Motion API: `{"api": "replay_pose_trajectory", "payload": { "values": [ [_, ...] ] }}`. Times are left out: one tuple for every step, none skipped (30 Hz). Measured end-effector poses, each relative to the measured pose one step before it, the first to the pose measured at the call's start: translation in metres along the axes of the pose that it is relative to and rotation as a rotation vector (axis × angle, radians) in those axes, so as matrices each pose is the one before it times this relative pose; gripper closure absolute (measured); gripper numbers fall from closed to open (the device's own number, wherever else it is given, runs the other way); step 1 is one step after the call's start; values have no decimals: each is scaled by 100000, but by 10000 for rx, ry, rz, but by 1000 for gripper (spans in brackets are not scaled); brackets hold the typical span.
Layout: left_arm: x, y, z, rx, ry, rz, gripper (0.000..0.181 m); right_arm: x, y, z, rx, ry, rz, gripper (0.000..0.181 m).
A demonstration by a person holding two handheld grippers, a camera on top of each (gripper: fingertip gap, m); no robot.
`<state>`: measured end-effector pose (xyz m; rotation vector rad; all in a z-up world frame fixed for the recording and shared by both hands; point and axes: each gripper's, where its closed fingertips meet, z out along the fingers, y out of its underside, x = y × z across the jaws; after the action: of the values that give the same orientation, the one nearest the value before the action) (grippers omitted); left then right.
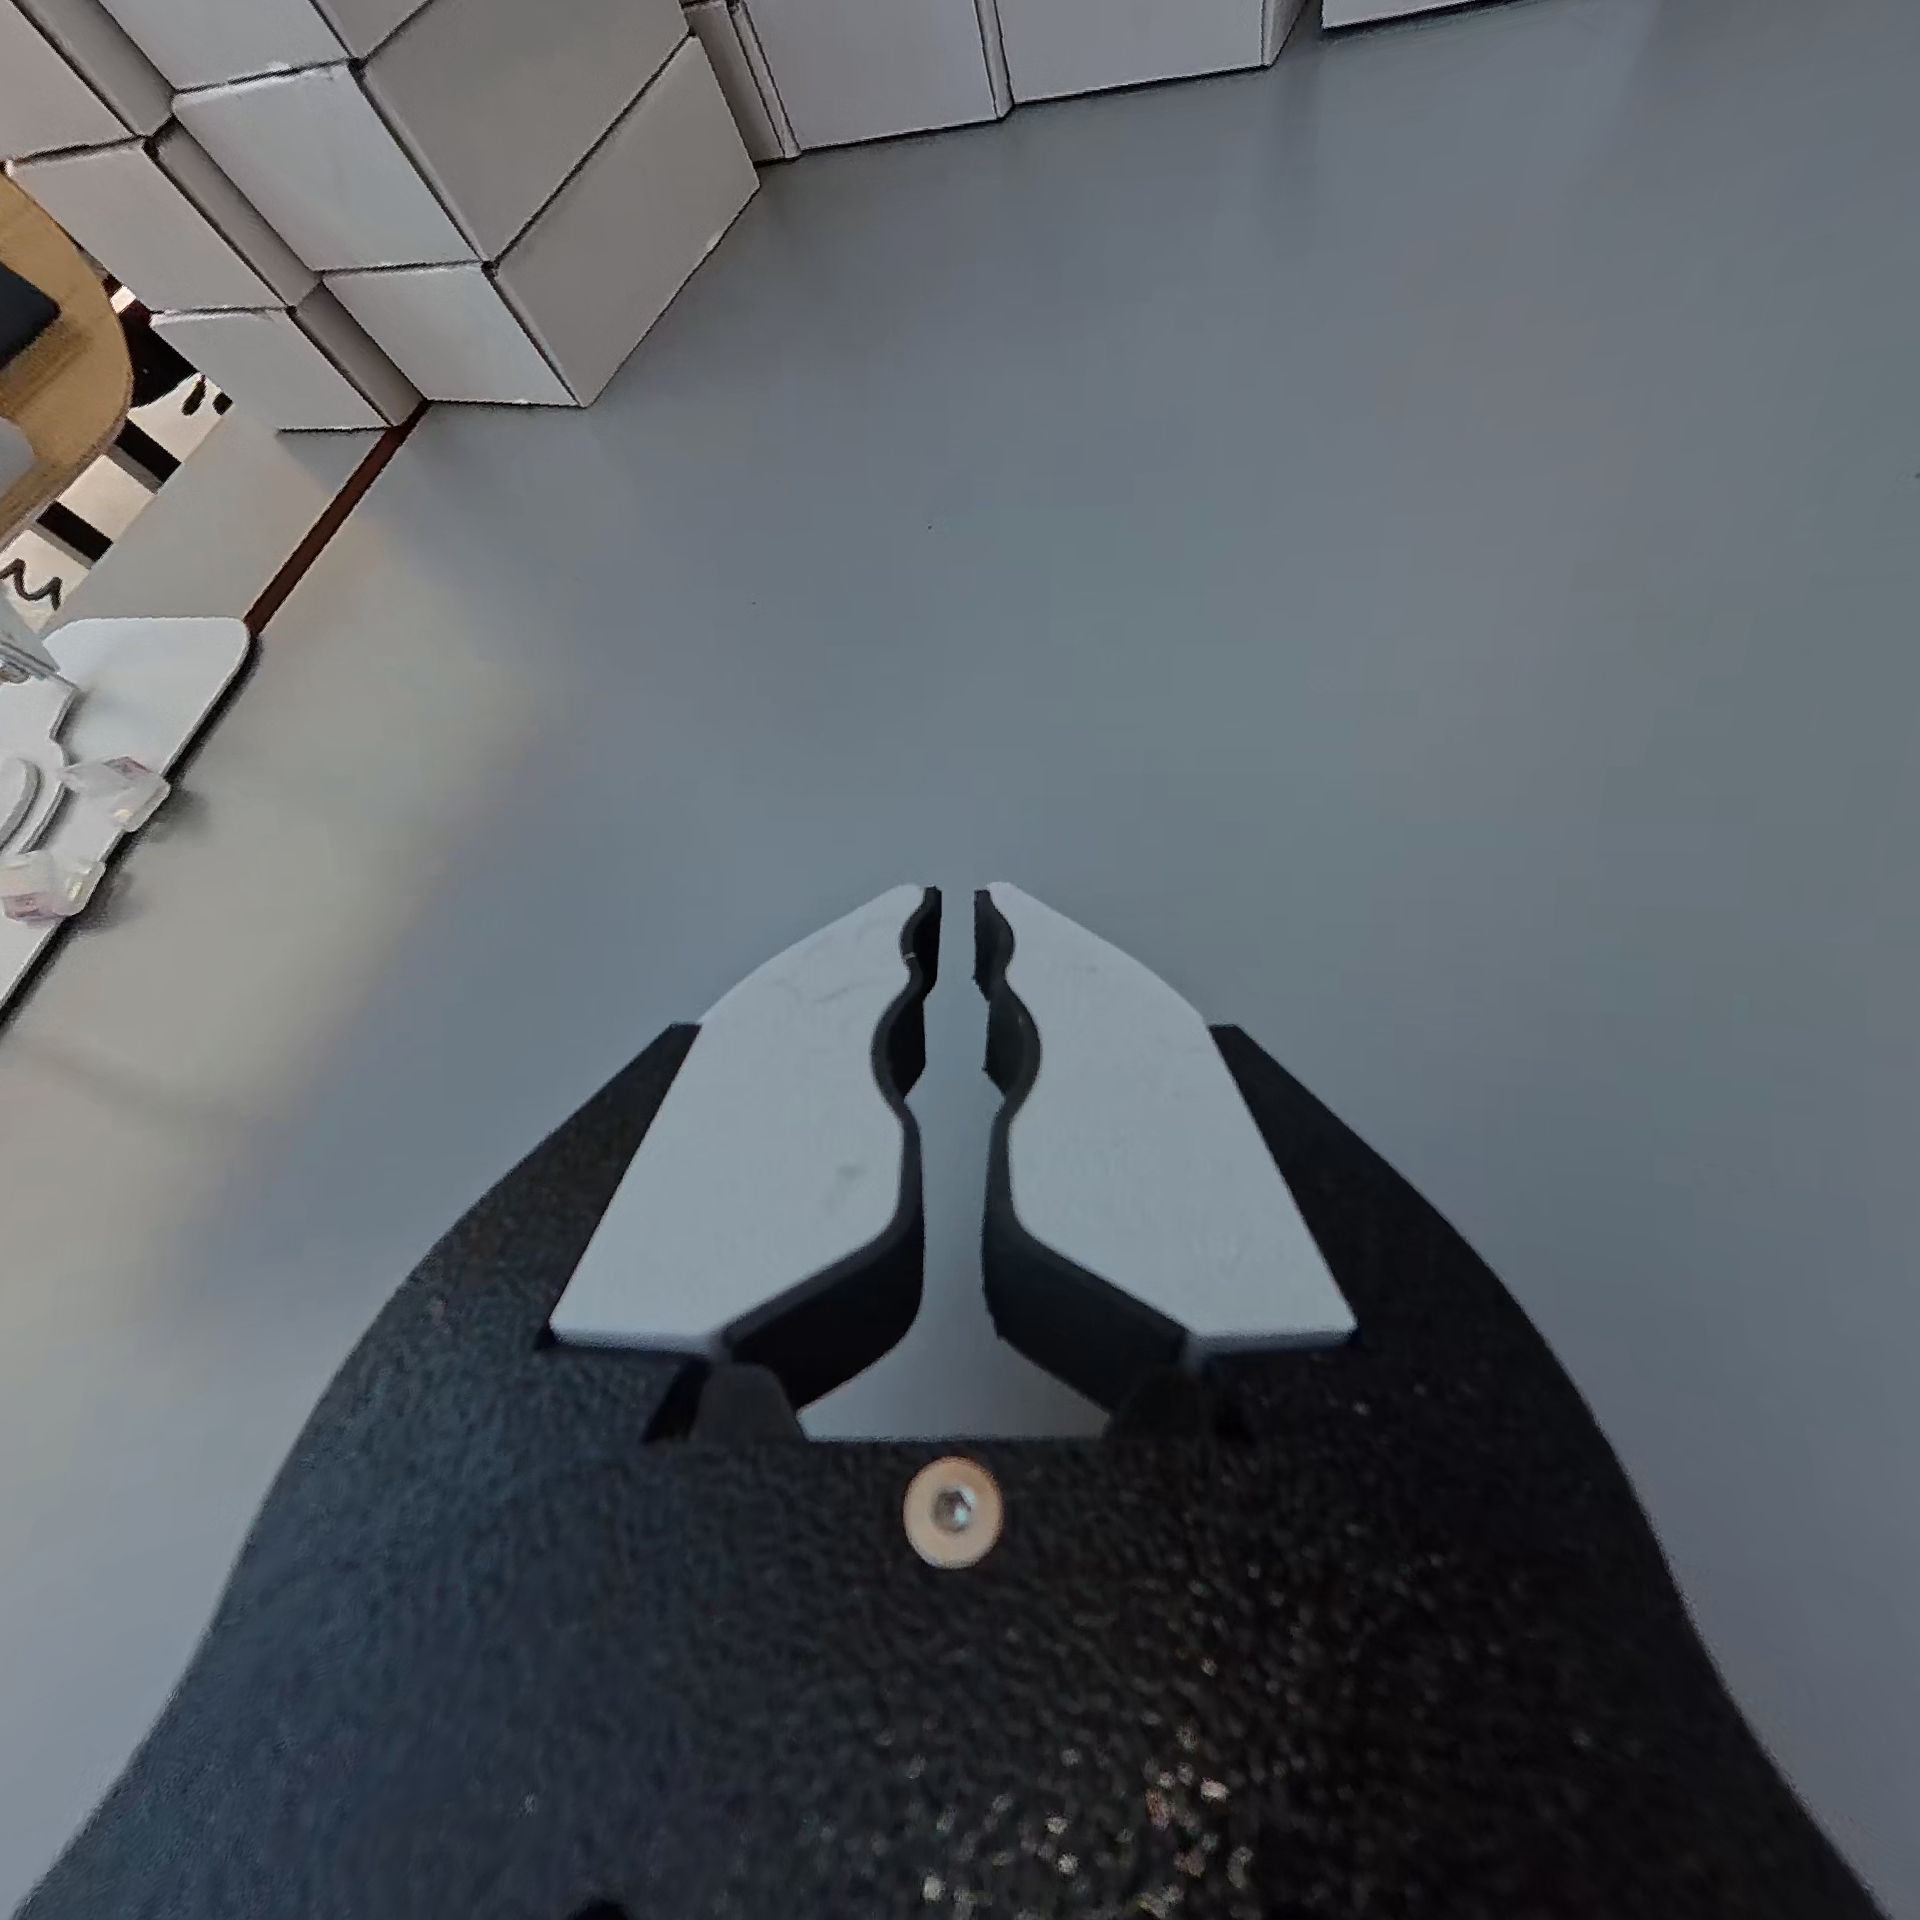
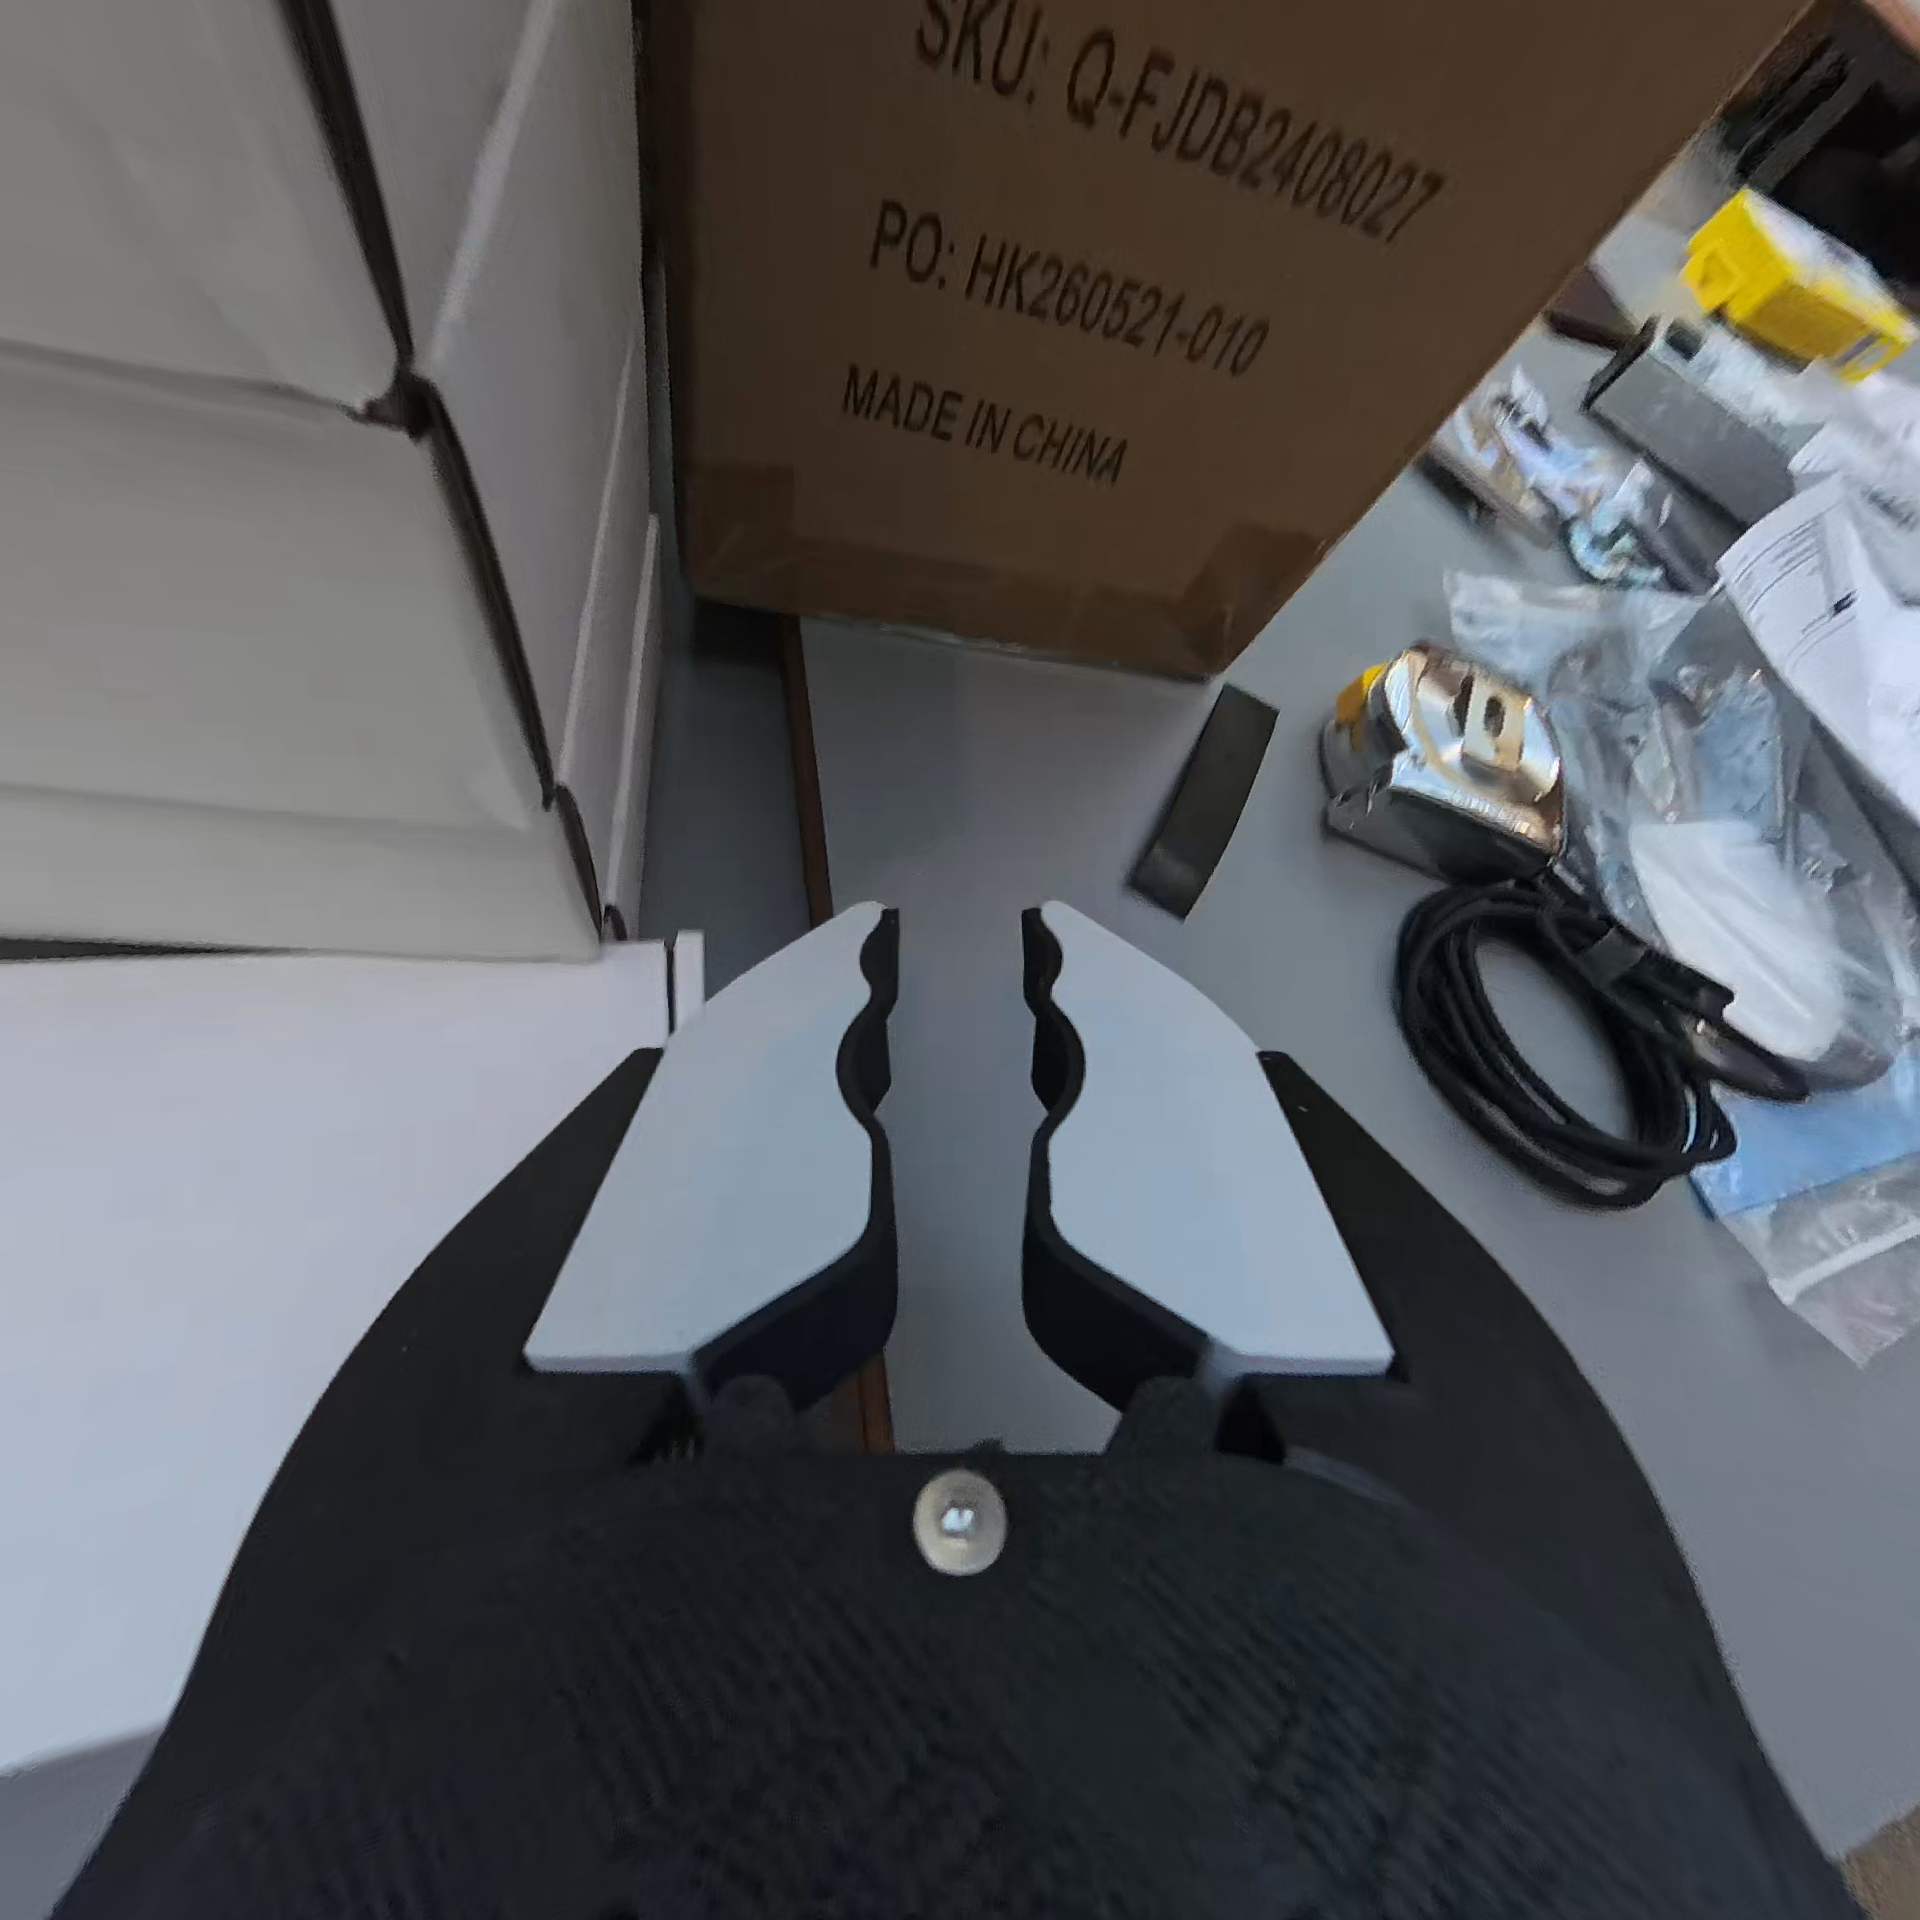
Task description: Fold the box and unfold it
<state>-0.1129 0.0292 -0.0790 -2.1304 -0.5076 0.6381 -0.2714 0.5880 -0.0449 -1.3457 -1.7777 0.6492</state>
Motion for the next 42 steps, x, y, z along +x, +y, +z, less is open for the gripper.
{"api": "replay_pose_trajectory", "payload": {
  "values": [
    [24, -356, 391, -40, 47, 59, 175, -327, 1246, -838, -673, -185, 152, 151],
    [25, -362, 348, -40, 26, 97, 175, -613, 1662, -1074, -665, -119, 79, 146],
    [-2, -319, 288, -46, 0, 120, 174, -562, 1266, -1099, -169, 78, -27, 152],
    [-44, -219, 256, -74, -38, 116, 174, -736, 1150, -1130, 89, -28, -244, 152],
    [-56, -132, 212, -96, -47, 91, 174, -392, 988, -1057, 194, 123, -225, 150],
    [-4, -73, 180, -85, -22, 61, 174, -313, 810, -1128, 89, -33, -1, 148],
    [60, -69, 153, -47, 22, 36, 174, -347, 663, -999, -29, -192, 28, 146],
    [99, -65, 160, -11, 60, 3, 174, -275, 468, -839, 34, -157, 70, 144],
    [134, -48, 176, -4, 91, -18, 174, 129, 296, -759, 42, 114, 9, 141],
    [138, -14, 199, -3, 100, -11, 174, 481, 232, -733, 20, 415, 24, 140],
    [109, 16, 253, -9, 83, -4, 174, 503, 395, -739, -121, 476, 50, 136],
    [54, 48, 255, -30, 48, -11, 174, 234, 577, -813, -240, 376, 67, 132],
    [66, 17, 237, -15, 39, -20, 174, -357, 567, -817, -170, 43, 64, 131],
    [100, -61, 190, 31, 36, -29, 174, -930, 601, -737, -134, -291, 119, 131],
    [128, -116, 122, 62, 21, -25, 174, -1264, 633, -602, -181, -514, 12, 131],
    [134, -126, 53, 78, 11, -11, 174, -1522, 410, -326, -25, -678, -117, 130],
    [135, -97, 37, 72, 9, -16, 174, -1461, 3, 170, 161, -733, -103, 131],
    [122, -86, 13, 63, 17, -34, 174, -721, -242, 755, 199, -482, -16, 131],
    [147, -66, 0, 73, 47, -37, 174, 48, -39, 1089, -35, -151, 92, 131],
    [160, -86, -7, 79, 76, -29, 174, 264, 62, 1164, -193, -106, 2, 128],
    [160, -90, 3, 77, 87, -14, 174, 359, -112, 1038, -110, -70, -24, 128],
    [131, -63, 8, 61, 85, 4, 174, 383, -293, 797, -4, -49, -20, 131],
    [124, -46, -1, 36, 61, 15, 174, 353, -399, 597, 51, -37, -127, 132],
    [119, -40, -10, 28, 42, 18, 174, 419, -416, 476, 119, -1, -245, 131],
    [164, -63, -55, 39, 35, 30, 174, 552, -378, 376, 104, 109, -58, 132],
    [162, -71, -92, 47, 13, 55, 174, 237, -542, 348, 153, -65, -30, 136],
    [106, -27, -135, 37, -34, 60, 174, -185, -566, 353, 222, -284, -81, 137],
    [71, 9, -143, 26, -50, 27, 174, 155, -164, 337, 32, -85, -67, 136],
    [94, -11, -158, 54, -22, -38, 174, 180, -95, 177, 4, -31, 153, 136],
    [137, -37, -143, 103, 14, -106, 174, 360, -30, 116, -63, 169, 252, 136],
    [172, -34, -117, 115, 39, -145, 174, 417, -71, 101, 0, 302, 195, 135],
    [200, 9, -84, 88, 55, -129, 174, 186, -128, 133, 71, 230, 84, 135],
    [178, 78, -78, 47, 37, -67, 174, 22, -102, 103, 94, 137, 26, 135],
    [120, 115, -86, 14, -1, -9, 174, 166, -82, 35, 76, 213, -13, 134],
    [91, 125, -69, -4, -4, 5, 174, 402, -67, 28, 58, 372, -21, 131],
    [94, 107, -72, 2, 20, -12, 174, 292, -77, 41, 69, 316, -58, 130],
    [93, 54, -67, 12, 30, -20, 174, 82, -51, 34, 74, 169, -43, 131],
    [59, 29, -82, 12, 19, -1, 174, 3, 16, -33, 52, 93, 31, 131],
    [39, -7, -92, 17, 10, 21, 174, 87, 71, -74, 57, 157, 139, 129],
    [27, -9, -90, 21, 10, 19, 174, -103, 214, -102, -2, 37, 194, 125],
    [5, 1, -86, 15, 9, 5, 174, -404, 383, -154, -93, -142, 160, 122],
    [-6, 16, -90, -1, -3, 8, 174, -365, 380, -220, -51, -54, 145, 121]
  ]
}}
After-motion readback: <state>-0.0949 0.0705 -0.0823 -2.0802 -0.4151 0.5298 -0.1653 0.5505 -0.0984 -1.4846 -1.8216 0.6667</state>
